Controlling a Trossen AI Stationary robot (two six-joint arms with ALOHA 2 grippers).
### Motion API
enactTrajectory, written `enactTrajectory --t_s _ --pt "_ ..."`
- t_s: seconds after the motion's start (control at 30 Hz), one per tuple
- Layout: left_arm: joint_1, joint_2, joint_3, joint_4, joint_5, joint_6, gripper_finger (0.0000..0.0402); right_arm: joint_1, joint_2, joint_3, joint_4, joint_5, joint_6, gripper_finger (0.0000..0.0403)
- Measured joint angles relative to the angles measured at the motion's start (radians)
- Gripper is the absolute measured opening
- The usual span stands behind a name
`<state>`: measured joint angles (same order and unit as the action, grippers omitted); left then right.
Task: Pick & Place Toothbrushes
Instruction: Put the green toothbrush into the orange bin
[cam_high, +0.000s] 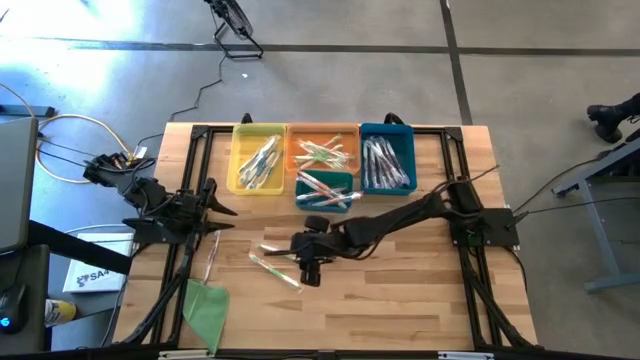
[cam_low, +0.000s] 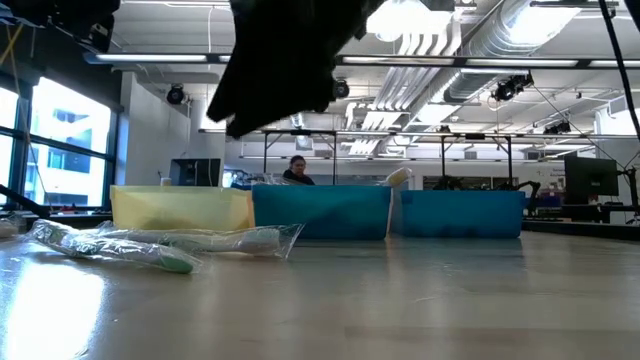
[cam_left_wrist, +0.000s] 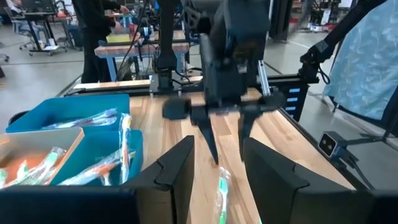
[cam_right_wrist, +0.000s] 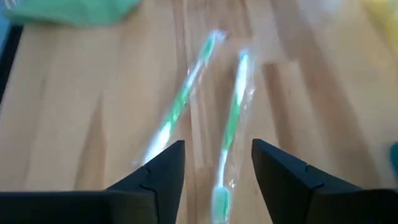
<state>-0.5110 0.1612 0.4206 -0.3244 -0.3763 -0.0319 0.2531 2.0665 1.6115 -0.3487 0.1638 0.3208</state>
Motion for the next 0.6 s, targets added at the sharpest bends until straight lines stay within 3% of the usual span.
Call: enactTrajectory --t_s 0.17,0.6 --pt "0.0 0.0 0.0 0.0 0.0 0.0 0.0134 0.0 0.062 0.0 0.02 -0.067 0.005 0.019" --pt "0.0 0.0 0.0 -0.024 -0.002 -0.003 0.0134 -0.014 0.131 0.0 0.008 -0.032 0.023 0.019"
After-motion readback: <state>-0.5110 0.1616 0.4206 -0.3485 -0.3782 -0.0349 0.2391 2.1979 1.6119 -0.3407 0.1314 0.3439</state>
